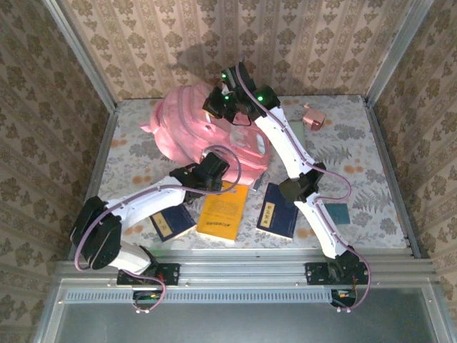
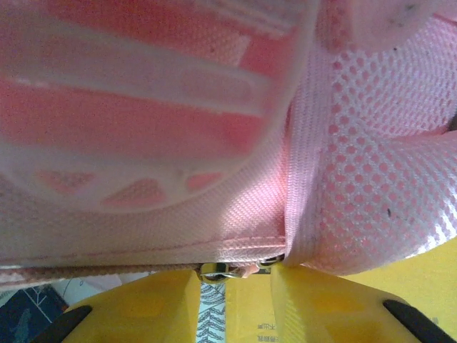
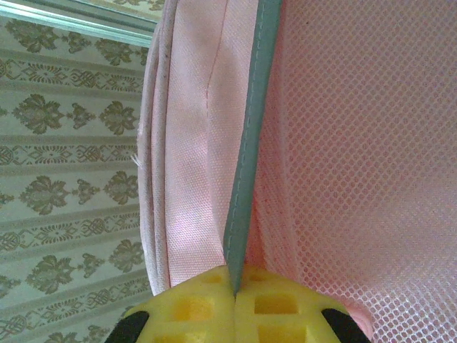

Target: Pack the student bag

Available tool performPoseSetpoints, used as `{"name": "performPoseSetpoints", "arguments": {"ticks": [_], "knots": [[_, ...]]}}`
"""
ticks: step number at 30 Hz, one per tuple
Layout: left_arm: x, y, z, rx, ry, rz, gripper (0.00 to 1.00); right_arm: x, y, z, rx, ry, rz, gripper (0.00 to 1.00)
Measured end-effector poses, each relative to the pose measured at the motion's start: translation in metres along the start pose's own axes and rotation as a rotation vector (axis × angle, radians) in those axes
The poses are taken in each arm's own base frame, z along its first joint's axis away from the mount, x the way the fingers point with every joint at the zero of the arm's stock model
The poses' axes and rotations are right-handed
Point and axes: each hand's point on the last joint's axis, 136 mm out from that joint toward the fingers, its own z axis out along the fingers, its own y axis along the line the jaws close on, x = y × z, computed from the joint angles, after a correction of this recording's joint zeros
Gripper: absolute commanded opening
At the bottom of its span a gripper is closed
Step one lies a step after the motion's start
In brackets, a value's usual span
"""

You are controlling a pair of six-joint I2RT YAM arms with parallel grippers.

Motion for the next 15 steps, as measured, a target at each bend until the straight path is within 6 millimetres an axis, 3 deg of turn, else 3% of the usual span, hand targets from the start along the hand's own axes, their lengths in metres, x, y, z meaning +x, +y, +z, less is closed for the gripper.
{"name": "performPoseSetpoints", "arguments": {"ticks": [5,8,15], "knots": [[0.003,0.005,0.010,-0.046,0.009,0.006,0.31,0.002,0.001,0.001,-0.005,0.010,0.018,0.00],[0.004,0.008,0.016,-0.066,0.017,0.007,0.14,0.003,0.001,0.001,-0.007,0.015,0.020,0.00],[0.003,0.018,0.024,-0.086,0.024,0.008,0.04,0.005,0.002,0.001,-0.009,0.019,0.017,0.00]]}}
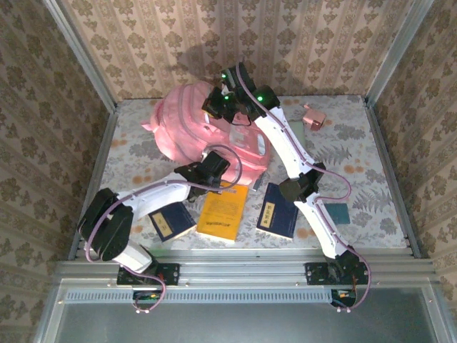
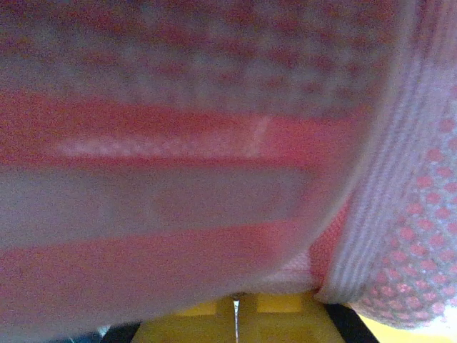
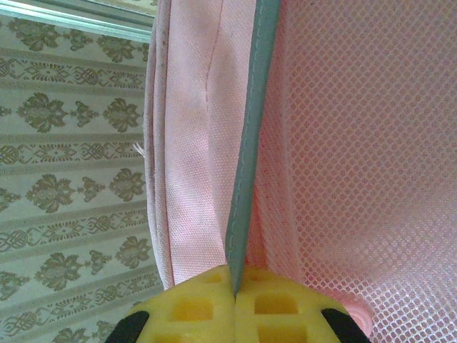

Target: Pack the student bag

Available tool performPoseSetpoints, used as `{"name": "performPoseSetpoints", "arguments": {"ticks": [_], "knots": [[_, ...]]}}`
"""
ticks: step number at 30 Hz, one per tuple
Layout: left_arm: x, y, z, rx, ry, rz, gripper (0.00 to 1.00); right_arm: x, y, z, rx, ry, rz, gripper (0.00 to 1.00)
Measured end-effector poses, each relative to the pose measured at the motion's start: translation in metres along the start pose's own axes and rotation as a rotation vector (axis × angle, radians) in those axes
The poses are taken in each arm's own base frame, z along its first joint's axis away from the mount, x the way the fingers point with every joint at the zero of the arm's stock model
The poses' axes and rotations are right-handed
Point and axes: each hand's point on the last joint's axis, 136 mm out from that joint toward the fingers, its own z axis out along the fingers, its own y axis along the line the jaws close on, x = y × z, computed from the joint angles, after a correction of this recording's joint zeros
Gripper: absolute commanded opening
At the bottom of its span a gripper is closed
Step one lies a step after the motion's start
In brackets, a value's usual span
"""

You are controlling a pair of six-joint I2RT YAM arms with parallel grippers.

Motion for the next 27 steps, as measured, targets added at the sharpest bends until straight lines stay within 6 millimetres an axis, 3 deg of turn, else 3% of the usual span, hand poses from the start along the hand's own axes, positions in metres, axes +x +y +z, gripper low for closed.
{"name": "performPoseSetpoints", "arguments": {"ticks": [10,17,23,27], "knots": [[-0.005,0.005,-0.009,0.011,-0.015,0.005,0.00,0.001,-0.006,0.000,0.025,0.002,-0.075,0.00],[-0.013,0.032,-0.030,0.019,-0.056,-0.066,0.00,0.004,-0.017,0.000,0.081,-0.001,-0.206,0.00],[-0.011,0.048,-0.036,0.009,-0.039,-0.098,0.00,0.009,-0.025,0.000,0.117,0.021,-0.294,0.00],[-0.012,0.071,-0.042,-0.002,-0.035,-0.158,0.00,0.013,-0.029,0.002,0.130,0.040,-0.332,0.00]]}}
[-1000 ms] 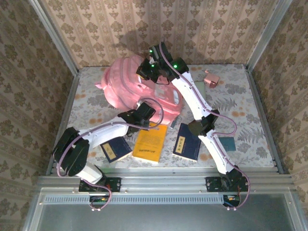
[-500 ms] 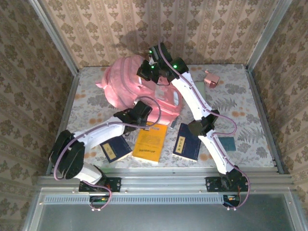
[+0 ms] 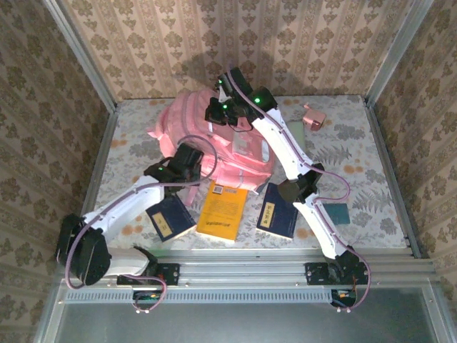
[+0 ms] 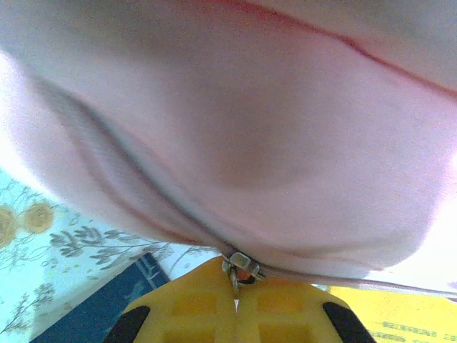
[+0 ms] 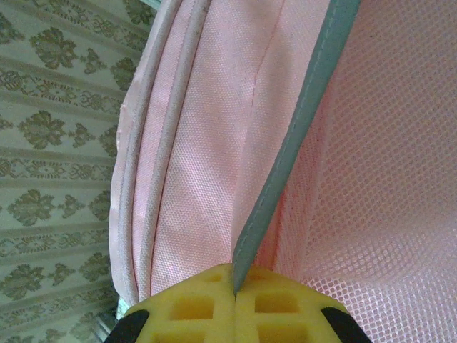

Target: Pack the student bag

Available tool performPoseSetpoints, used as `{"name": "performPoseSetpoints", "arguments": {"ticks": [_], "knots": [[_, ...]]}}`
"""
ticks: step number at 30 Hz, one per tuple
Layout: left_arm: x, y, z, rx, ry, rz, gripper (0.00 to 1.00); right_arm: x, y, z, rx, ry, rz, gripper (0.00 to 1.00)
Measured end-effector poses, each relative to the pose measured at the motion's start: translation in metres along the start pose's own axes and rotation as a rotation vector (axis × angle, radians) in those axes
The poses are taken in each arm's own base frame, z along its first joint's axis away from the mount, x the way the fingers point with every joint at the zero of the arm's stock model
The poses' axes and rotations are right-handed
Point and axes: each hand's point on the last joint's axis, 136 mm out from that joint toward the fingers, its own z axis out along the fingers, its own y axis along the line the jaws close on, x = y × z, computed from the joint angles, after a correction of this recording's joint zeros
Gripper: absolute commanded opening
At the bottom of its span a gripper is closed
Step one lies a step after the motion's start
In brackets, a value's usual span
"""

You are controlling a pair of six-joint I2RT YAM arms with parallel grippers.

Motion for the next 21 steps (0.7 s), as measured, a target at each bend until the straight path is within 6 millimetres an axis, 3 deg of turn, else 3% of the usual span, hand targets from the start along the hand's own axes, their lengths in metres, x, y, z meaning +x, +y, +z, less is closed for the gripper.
{"name": "performPoseSetpoints", "arguments": {"ticks": [5,12,21], "knots": [[-0.007,0.025,-0.008,0.007,-0.007,-0.089,0.00,0.004,0.005,0.000,-0.026,0.020,-0.044,0.00],[-0.003,0.042,-0.008,0.027,0.027,-0.153,0.00,0.014,0.016,0.001,-0.078,0.059,-0.143,0.00],[0.011,0.019,-0.019,0.116,0.043,-0.131,0.00,0.027,0.030,0.015,-0.137,0.091,-0.249,0.00]]}}
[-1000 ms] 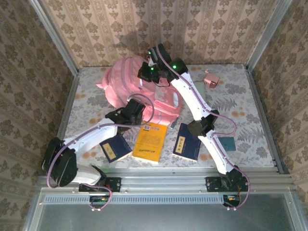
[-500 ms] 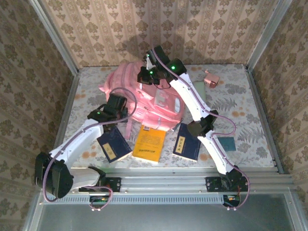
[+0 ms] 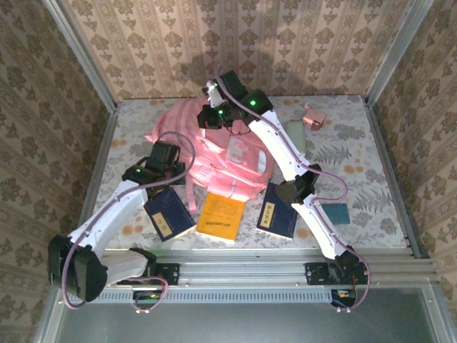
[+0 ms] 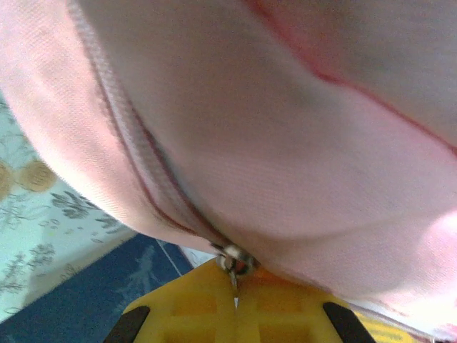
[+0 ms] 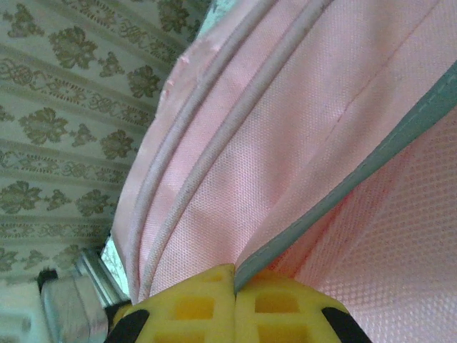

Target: Pack the student bag

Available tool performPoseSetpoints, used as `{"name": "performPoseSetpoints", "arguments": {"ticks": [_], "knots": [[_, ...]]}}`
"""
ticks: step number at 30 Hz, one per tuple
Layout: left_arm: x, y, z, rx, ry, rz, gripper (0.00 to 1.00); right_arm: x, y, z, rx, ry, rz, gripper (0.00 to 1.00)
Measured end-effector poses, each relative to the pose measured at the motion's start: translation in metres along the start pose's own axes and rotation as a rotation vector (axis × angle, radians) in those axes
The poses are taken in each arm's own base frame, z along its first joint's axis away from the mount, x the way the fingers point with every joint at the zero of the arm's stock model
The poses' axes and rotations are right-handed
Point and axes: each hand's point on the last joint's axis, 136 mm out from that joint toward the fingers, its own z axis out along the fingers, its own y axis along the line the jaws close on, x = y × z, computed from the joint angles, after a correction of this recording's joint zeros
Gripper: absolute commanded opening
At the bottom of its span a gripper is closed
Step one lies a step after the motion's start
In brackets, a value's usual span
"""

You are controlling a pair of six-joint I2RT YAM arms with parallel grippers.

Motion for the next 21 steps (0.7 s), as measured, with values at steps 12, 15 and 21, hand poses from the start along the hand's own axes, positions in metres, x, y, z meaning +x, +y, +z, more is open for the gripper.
{"name": "performPoseSetpoints", "arguments": {"ticks": [12,15,21], "knots": [[0.048,-0.034,0.000,0.105,0.057,0.009,0.00,0.051,0.046,0.074,-0.067,0.080,-0.130,0.81],[0.046,-0.038,0.005,0.113,0.054,-0.004,0.00,0.046,0.043,0.067,0.030,0.032,-0.162,0.90],[0.044,-0.047,0.020,0.136,0.065,-0.023,0.00,0.007,0.007,-0.016,0.365,-0.130,-0.163,0.90]]}}
